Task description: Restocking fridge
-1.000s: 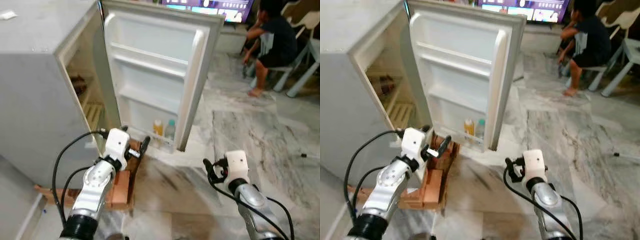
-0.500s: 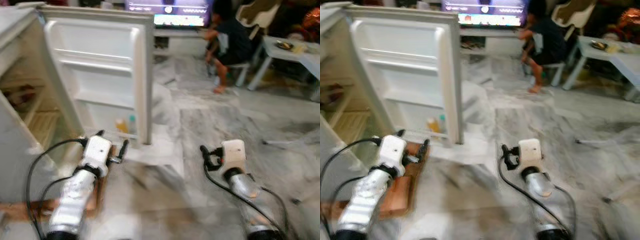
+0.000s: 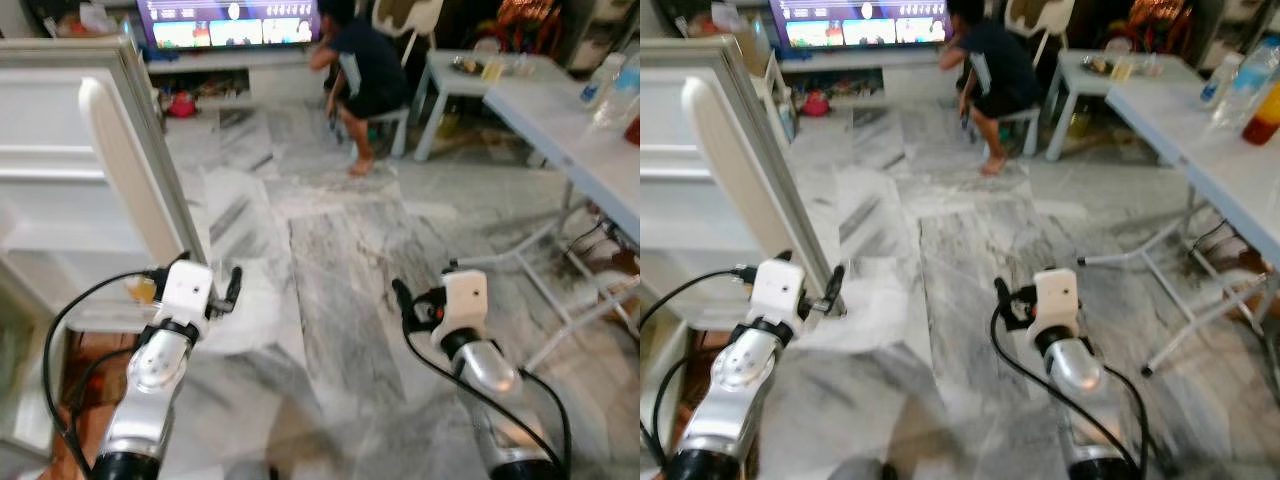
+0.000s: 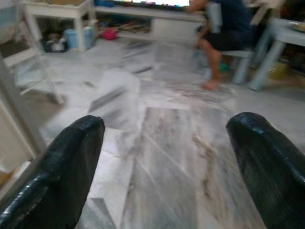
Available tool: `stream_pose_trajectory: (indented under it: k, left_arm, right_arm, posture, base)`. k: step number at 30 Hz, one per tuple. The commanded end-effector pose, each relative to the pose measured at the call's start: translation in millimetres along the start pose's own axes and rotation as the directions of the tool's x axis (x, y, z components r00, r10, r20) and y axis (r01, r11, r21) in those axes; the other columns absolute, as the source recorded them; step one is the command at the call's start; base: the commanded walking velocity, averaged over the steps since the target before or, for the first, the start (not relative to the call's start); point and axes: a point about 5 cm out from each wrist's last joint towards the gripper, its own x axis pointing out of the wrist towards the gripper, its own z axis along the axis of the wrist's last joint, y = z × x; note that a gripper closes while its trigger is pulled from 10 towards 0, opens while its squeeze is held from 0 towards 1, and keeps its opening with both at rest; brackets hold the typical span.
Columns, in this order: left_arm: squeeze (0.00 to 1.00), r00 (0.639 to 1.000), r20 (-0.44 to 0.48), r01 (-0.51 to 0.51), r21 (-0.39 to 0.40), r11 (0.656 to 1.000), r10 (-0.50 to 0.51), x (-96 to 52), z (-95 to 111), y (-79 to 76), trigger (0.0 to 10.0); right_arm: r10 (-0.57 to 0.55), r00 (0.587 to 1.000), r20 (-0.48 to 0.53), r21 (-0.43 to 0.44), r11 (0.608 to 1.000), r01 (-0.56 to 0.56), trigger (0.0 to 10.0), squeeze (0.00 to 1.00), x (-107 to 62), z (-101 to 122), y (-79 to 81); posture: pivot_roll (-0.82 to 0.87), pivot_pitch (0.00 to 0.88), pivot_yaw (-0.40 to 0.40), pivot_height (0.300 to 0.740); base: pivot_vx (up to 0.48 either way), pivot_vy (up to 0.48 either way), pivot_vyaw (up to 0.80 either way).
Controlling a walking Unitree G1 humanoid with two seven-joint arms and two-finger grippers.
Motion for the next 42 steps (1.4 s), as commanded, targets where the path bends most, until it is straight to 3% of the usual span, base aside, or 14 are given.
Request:
stream_pose_trajectory:
  k: [1, 7, 21, 30, 32, 33, 36, 42]
  left_arm:
    - [0.00, 1.000, -0.006, -0.014, 0.004, 1.000, 0.014, 3.9, 1, -0.4, 10.0]
    - [0.00, 0.998, -0.022, -0.052, 0.023, 0.998, 0.052, 9.7, 1, 2.9, 10.0]
    - [0.00, 0.990, -0.052, -0.128, 0.071, 0.989, 0.132, 32.5, 1, 15.8, 10.0]
    - [0.00, 0.999, -0.023, -0.048, 0.052, 0.998, 0.049, 50.5, 14, -2.0, 10.0]
    - [0.00, 0.998, 0.027, 0.053, 0.044, 0.998, -0.054, 61.2, 30, -27.8, 10.0]
    - [0.00, 0.996, 0.039, 0.075, 0.060, 0.995, -0.077, 62.6, 33, -33.5, 10.0]
    - [0.00, 0.995, 0.042, 0.088, 0.065, 0.994, -0.091, 63.0, 32, -36.9, 10.0]
    - [0.00, 0.997, -0.018, 0.081, 0.055, 0.995, -0.080, 46.5, 8, -26.3, 10.0]
  right_arm:
    - [-0.009, 1.000, 0.018, 0.010, 1.000, 0.009, 10.0, 0.00, -3.2, 3, -5.7]
    - [0.042, 0.999, 0.025, 0.011, 0.999, -0.043, 10.0, 0.00, -3.8, 5, -1.1]
    - [0.141, 0.990, 0.007, -0.036, 0.989, -0.140, 10.0, 0.00, -6.5, 2, 7.5]
    - [0.116, 0.993, 0.001, -0.049, 0.992, -0.116, 10.0, 0.00, -4.7, 2, 2.9]
    - [0.113, 0.994, -0.001, -0.057, 0.992, -0.113, 10.0, 0.00, -4.5, 1, 2.3]
    - [0.111, 0.994, 0.000, -0.065, 0.992, -0.111, 10.0, 0.00, -4.5, 1, 2.3]
    - [0.101, 0.995, 0.003, -0.072, 0.992, -0.101, 10.0, 0.00, -4.7, 1, 1.2]
    - [0.077, 0.997, -0.008, -0.085, 0.993, -0.077, 10.0, 0.00, -6.3, -3, -0.7]
  posture:
    - [0.04, 0.000, -0.046, 0.740]
    - [0.03, 0.000, -0.047, 0.740]
    - [0.02, 0.000, -0.046, 0.740]
    - [0.02, 0.000, -0.047, 0.740]
    - [0.01, 0.000, -0.045, 0.740]
    - [0.01, 0.000, -0.043, 0.740]
    - [0.01, 0.000, -0.041, 0.740]
    - [0.02, 0.000, -0.037, 0.740]
  base:
    - [0.461, 0.000, 0.68]
    - [0.446, 0.000, 0.66]
    - [0.332, 0.342, 0.55]
    - [0.289, 0.384, 0.00]
    - [0.294, 0.381, 0.00]
    - [0.281, 0.390, 0.00]
    - [0.288, 0.385, 0.00]
    - [0.000, 0.127, 0.00]
